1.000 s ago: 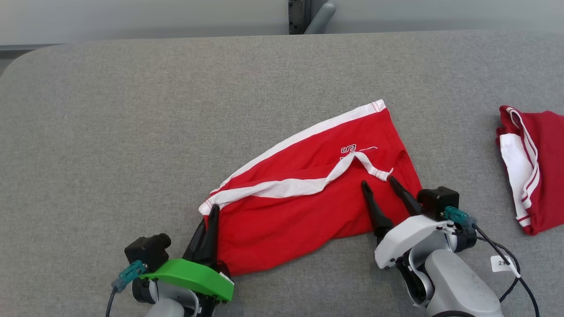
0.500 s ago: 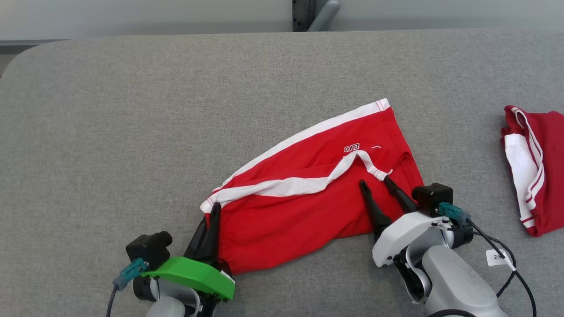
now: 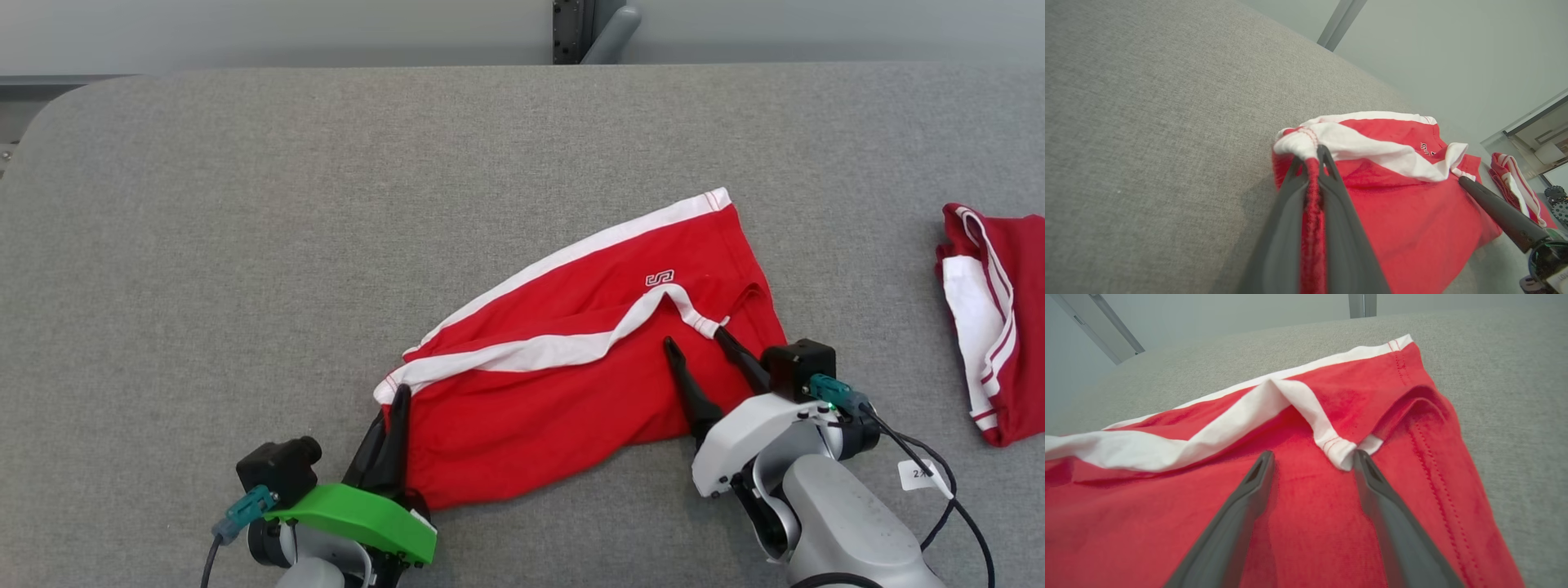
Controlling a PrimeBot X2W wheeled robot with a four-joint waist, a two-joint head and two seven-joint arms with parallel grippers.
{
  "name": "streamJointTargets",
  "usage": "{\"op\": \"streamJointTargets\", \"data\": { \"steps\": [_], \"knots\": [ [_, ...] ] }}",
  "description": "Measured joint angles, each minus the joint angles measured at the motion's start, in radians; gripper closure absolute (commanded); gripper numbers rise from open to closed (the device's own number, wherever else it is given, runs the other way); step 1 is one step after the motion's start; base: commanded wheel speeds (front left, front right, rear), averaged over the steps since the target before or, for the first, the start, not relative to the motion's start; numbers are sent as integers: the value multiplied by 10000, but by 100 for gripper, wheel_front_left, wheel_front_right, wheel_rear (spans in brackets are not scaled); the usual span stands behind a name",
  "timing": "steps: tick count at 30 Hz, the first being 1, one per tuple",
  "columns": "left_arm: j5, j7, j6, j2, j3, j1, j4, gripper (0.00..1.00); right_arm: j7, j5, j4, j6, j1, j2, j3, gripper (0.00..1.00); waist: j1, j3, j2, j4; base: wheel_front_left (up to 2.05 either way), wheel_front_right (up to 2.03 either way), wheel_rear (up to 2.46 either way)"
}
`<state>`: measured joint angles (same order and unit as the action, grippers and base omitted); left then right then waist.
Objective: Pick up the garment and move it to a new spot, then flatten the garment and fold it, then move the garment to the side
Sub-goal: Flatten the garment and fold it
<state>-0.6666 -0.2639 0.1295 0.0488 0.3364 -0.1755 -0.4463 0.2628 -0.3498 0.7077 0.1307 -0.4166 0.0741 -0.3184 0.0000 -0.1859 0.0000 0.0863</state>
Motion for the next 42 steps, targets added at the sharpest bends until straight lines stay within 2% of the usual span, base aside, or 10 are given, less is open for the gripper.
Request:
{"op": "streamJointTargets", "data": {
  "steps": [15,22,24,25,26,27,28,35,39,42],
  "knots": [
    [-15,0,0,0,67,12,-40,100,-2,-171,522,0,-456,-4,-353,0,0,-22,0,78,0,0,0],
    [-29,0,0,0,58,11,-40,100,-2,-320,813,0,-717,-31,-372,7,0,-84,0,97,0,0,0],
    [-46,0,2,0,81,10,-40,100,-2,-370,869,0,-804,-42,-295,26,0,-97,0,116,0,0,0],
    [-50,0,10,0,90,9,-42,100,-2,-380,876,0,-833,-46,-259,51,0,-102,0,128,0,0,0],
    [-65,0,10,0,105,8,-42,100,-2,-380,899,0,-846,-50,-249,65,0,-103,0,141,0,0,0],
    [-75,0,10,0,123,8,-42,100,0,-374,926,0,-847,-56,-230,92,0,-104,0,154,0,0,0],
    [-77,0,10,0,127,8,-44,100,-2,-364,940,0,-848,-65,-194,100,0,-104,0,165,0,0,0],
    [-69,0,12,0,-25,9,6,100,-2,-255,993,0,-835,-79,54,100,0,-53,0,157,0,0,0],
    [109,0,12,33,-52,-18,391,100,-2,-658,96,0,-779,-105,280,100,0,124,0,103,0,0,0],
    [199,2,12,370,54,-262,759,100,0,-970,-715,0,-779,-27,493,100,0,376,0,29,0,0,0]
  ]
}}
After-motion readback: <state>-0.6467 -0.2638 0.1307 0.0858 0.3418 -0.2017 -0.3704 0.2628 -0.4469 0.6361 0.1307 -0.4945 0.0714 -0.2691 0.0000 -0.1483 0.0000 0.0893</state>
